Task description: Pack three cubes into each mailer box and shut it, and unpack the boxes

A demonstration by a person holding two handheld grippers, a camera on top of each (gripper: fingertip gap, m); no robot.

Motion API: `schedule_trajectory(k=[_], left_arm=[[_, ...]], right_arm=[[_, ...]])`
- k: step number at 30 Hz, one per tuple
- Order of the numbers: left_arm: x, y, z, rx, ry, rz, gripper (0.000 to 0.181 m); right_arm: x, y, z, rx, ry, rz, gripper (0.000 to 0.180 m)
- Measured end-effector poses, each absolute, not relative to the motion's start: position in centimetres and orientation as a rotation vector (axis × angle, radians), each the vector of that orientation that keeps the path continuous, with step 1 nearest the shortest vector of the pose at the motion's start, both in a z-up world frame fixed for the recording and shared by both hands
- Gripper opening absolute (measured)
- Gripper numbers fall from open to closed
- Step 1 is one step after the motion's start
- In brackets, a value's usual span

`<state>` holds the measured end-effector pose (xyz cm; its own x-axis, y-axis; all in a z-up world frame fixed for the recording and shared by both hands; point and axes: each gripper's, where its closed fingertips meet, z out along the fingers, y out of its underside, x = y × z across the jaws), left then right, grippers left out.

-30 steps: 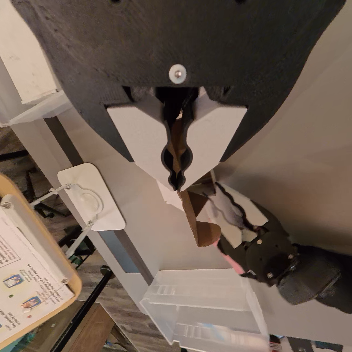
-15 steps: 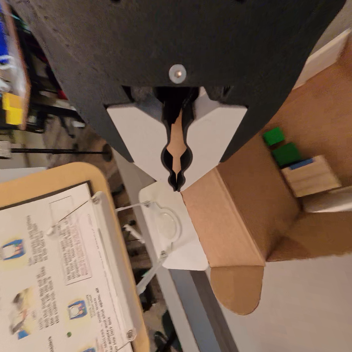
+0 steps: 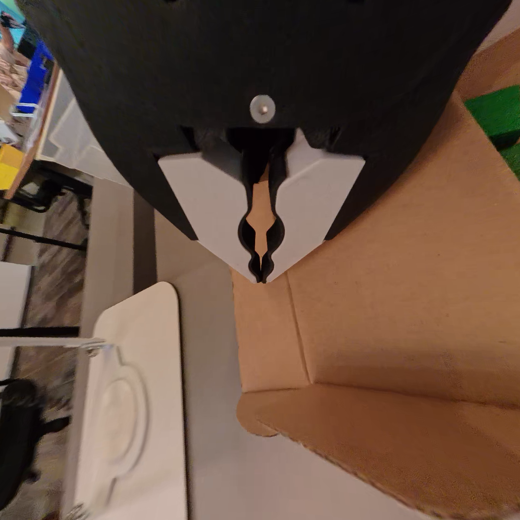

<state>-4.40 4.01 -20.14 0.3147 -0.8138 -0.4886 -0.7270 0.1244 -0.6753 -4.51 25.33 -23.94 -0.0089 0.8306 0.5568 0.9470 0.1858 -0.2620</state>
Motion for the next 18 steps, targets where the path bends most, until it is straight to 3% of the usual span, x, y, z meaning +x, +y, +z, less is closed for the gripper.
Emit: schedule_trajectory(k=[5,11,18], left_arm=[[-4.3,3.6,-18.7,-1.613,1.355,-0.230,0.029],[-8.6,7.4,-13.7,-1.716,0.975,-0.305,0.043],[-8.2,6.2,-15.1,-1.829,1.013,-0.527,0.042]], right_arm=[[-4.5,25.2,-22.6,-1.613,-1.803,-0.271,0.000],[-4.5,24.5,-21.8,-1.558,-1.787,-0.286,0.000],[-4.8,23.2,-20.7,-1.486,-1.740,-0.279,0.000]])
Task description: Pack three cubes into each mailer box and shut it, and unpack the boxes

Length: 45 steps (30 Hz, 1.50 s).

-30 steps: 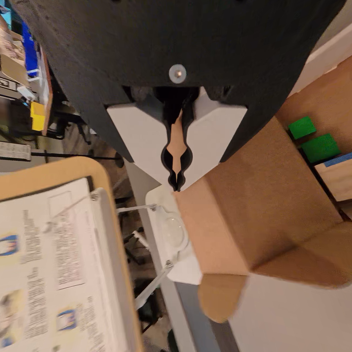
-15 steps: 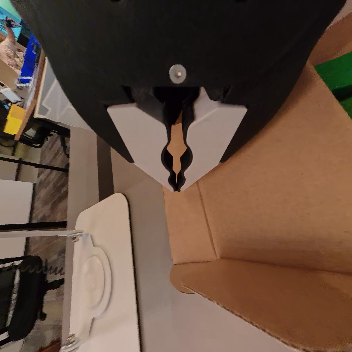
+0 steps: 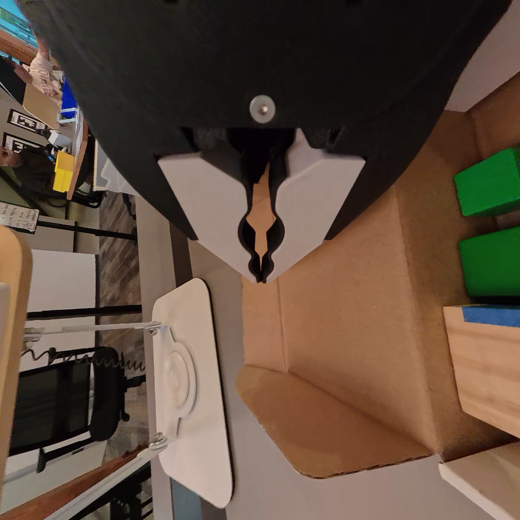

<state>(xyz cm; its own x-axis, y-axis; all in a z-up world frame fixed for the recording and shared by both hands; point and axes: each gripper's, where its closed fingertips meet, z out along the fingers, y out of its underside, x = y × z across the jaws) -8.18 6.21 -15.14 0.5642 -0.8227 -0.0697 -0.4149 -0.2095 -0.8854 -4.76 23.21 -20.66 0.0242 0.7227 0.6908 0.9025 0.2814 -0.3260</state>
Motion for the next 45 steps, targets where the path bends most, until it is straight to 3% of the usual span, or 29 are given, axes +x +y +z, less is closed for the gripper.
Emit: schedule_trajectory(k=[7,11,14,20,26,27,31,37,45], left_arm=[[-9.7,6.7,-13.4,-1.817,0.866,-0.629,0.051],[-11.2,9.6,-16.4,-1.985,0.821,-0.530,0.057],[-11.1,10.8,-19.0,-2.076,0.867,-0.465,0.052],[-9.7,12.3,-20.3,-2.044,0.877,-0.439,0.017],[-9.5,12.4,-20.2,-2.022,0.827,-0.348,0.012],[-9.6,12.4,-20.2,-2.020,0.819,-0.315,0.011],[-9.4,12.3,-20.2,-2.017,0.787,-0.247,0.011],[-9.2,12.3,-20.2,-2.009,0.760,-0.250,0.011],[-9.2,12.3,-20.2,-2.004,0.766,-0.230,0.011]], right_arm=[[-5.0,20.7,-18.0,-1.333,-1.678,-0.292,0.000],[-5.2,19.4,-16.2,-1.241,-1.615,-0.288,0.000],[-5.3,18.7,-15.5,-1.204,-1.612,-0.288,0.000],[-5.2,17.8,-15.3,-1.208,-1.649,-0.236,0.000],[-4.6,13.9,-13.6,-1.344,-1.722,0.008,0.000],[-4.6,12.5,-13.7,-1.384,-1.767,0.092,0.021],[-5.0,7.9,-14.3,-1.464,-1.889,0.342,0.035],[-6.2,8.4,-18.5,-1.526,-2.000,0.235,0.046],[-7.0,9.8,-21.4,-1.528,-2.068,0.095,0.042]])
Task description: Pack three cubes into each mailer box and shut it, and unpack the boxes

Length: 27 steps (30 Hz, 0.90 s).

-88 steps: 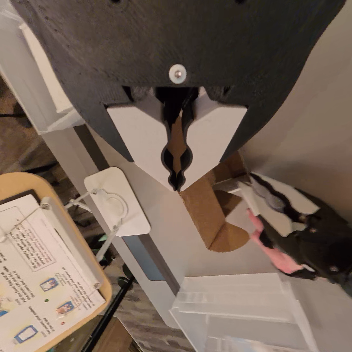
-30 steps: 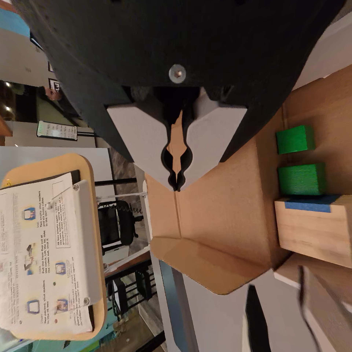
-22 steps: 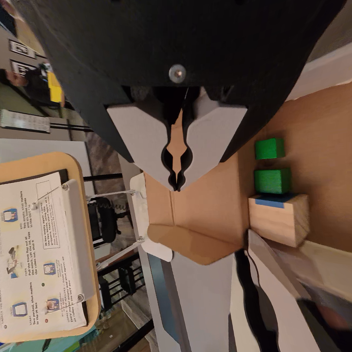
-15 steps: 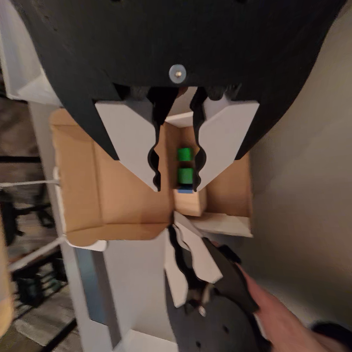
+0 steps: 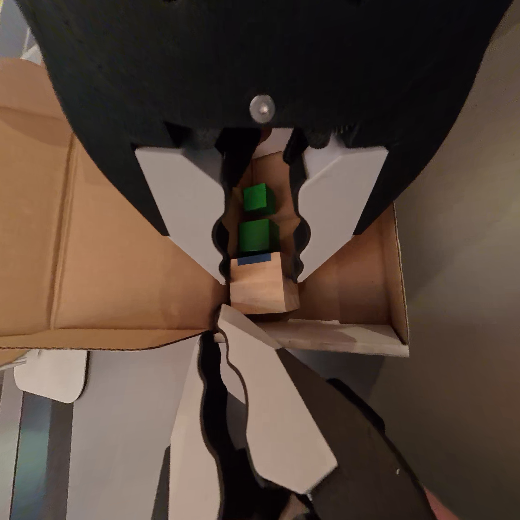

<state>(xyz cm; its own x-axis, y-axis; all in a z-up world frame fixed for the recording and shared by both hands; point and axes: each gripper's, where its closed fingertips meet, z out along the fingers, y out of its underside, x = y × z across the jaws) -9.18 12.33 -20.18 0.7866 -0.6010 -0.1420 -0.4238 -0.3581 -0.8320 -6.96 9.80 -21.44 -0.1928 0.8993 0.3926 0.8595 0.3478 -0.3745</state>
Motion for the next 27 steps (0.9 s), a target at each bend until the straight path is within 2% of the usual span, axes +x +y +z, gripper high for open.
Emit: schedule_trajectory(k=[6,10,12,15,18,21,24,27], left_arm=[[-9.2,12.4,-20.2,-1.999,0.760,-0.207,0.011],[-9.2,12.4,-20.2,-1.999,0.763,-0.208,0.011],[-9.2,12.4,-20.1,-1.997,0.765,-0.200,0.011],[-9.3,12.4,-20.2,-1.995,0.770,-0.192,0.011],[-9.4,12.4,-20.2,-1.994,0.772,-0.192,0.011],[-9.3,12.4,-20.2,-1.992,0.772,-0.195,0.011],[-9.3,12.4,-20.2,-1.993,0.774,-0.202,0.011],[-9.3,12.5,-20.2,-1.993,0.777,-0.206,0.011]], right_arm=[[-6.1,8.0,-20.9,-1.556,-2.139,0.168,0.039],[-5.9,8.3,-21.9,-1.506,-2.208,0.042,0.056],[-6.1,8.5,-22.5,-1.504,-2.233,0.021,0.046],[-6.5,8.3,-22.1,-1.573,-2.204,0.124,0.045],[-6.1,8.1,-19.3,-1.559,-2.124,0.229,0.045],[-3.5,8.9,-14.3,-1.534,-2.011,0.274,0.045],[1.9,12.6,-9.9,-1.546,-1.907,0.148,0.045],[9.1,17.3,-9.2,-1.663,-1.897,-0.025,0.045]])
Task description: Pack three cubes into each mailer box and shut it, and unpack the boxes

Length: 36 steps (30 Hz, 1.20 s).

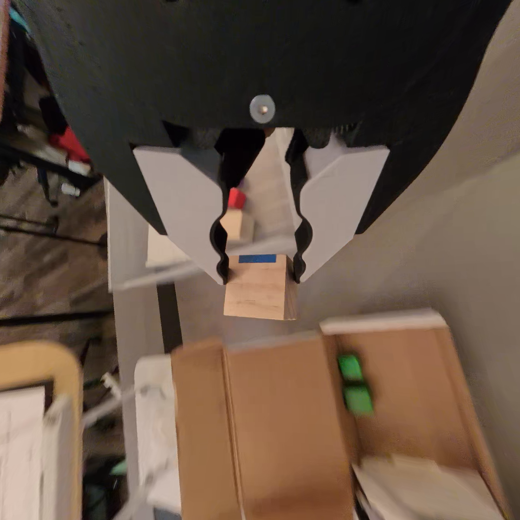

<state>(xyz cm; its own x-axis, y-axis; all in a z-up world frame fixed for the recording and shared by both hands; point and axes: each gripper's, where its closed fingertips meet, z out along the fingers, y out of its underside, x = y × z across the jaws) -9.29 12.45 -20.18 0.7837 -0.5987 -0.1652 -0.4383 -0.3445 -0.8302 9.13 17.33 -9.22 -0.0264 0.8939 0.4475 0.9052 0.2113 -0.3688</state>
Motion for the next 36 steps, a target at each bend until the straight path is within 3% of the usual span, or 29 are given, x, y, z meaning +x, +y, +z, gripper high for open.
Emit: schedule_trajectory(k=[4,14,28,32,36], left_arm=[[-9.3,12.5,-20.2,-1.993,0.781,-0.197,0.011],[-9.3,12.6,-20.2,-1.994,0.780,-0.198,0.011],[-9.3,12.5,-20.2,-1.994,0.784,-0.191,0.011],[-9.3,12.5,-20.2,-1.993,0.786,-0.190,0.011],[-9.3,12.5,-20.2,-1.992,0.788,-0.186,0.011]], right_arm=[[15.1,21.5,-13.4,-1.819,-1.999,-0.139,0.045],[18.3,24.0,-21.1,-1.918,-2.180,-0.238,0.044],[17.7,22.7,-22.3,-2.027,-2.225,-0.226,0.044],[18.1,23.5,-22.0,-2.009,-2.188,-0.331,0.061],[16.7,23.0,-16.6,-1.893,-2.061,-0.360,0.071]])
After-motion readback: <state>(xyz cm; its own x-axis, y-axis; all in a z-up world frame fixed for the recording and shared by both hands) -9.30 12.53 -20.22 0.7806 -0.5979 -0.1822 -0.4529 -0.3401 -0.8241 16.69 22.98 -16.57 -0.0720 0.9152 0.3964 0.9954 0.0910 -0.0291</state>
